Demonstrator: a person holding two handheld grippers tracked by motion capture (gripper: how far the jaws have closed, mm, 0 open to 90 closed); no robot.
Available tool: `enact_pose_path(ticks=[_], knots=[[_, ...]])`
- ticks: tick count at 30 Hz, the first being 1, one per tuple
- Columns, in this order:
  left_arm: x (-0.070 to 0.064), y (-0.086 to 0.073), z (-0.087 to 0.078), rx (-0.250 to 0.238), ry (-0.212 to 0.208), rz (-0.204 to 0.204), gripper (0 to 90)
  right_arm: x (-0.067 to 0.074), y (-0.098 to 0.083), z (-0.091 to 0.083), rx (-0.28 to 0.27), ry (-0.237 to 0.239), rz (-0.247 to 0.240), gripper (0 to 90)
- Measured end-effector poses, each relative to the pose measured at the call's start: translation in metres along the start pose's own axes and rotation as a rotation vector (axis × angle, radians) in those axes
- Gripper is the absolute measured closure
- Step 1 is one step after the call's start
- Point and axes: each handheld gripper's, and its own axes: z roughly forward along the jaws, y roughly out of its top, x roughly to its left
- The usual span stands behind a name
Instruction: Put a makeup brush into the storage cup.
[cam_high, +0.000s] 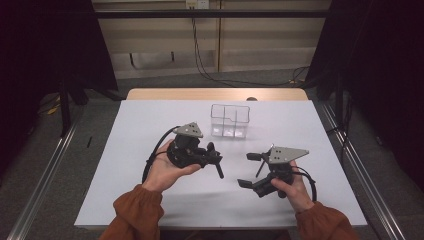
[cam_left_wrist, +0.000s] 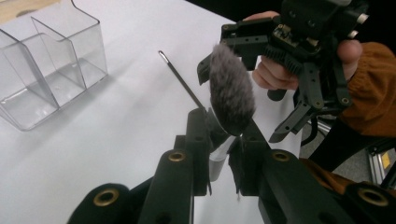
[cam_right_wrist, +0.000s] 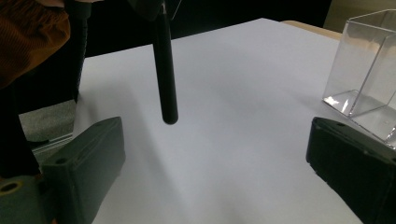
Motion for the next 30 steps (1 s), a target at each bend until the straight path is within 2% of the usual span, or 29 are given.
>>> enact_pose_path(ticks=[1,6,10,17,21,26,28,30], knots=[[0.002,-0.002,0.001,-0.001,0.000,-0.019,79.2,0.000,0.000,0.001,0.002,0.003,0.001,5.1],[0.005,-0.005,0.002,0.028,0.001,-0.016,79.3,0.000,0.001,0.005,0.018,0.013,-0.001,7.7],[0.006,-0.005,0.004,0.046,-0.006,-0.016,79.2,0.001,0.004,0.011,0.030,0.043,-0.003,11.7],[0.006,-0.005,0.006,0.064,-0.013,-0.016,79.2,0.004,0.014,0.021,0.042,0.077,0.003,12.4],[0.007,-0.005,0.006,0.061,-0.022,-0.018,79.3,0.006,0.018,0.027,0.074,0.081,-0.007,10.8],[0.006,-0.005,0.006,0.058,-0.022,-0.017,79.2,0.003,0.023,0.035,0.096,0.087,0.022,8.1],[0.006,-0.005,0.007,0.057,-0.024,-0.017,79.2,0.002,0.025,0.038,0.096,0.100,0.013,8.7],[0.006,-0.005,0.008,0.054,-0.028,-0.022,79.2,0.002,0.026,0.041,0.102,0.090,0.005,8.1]])
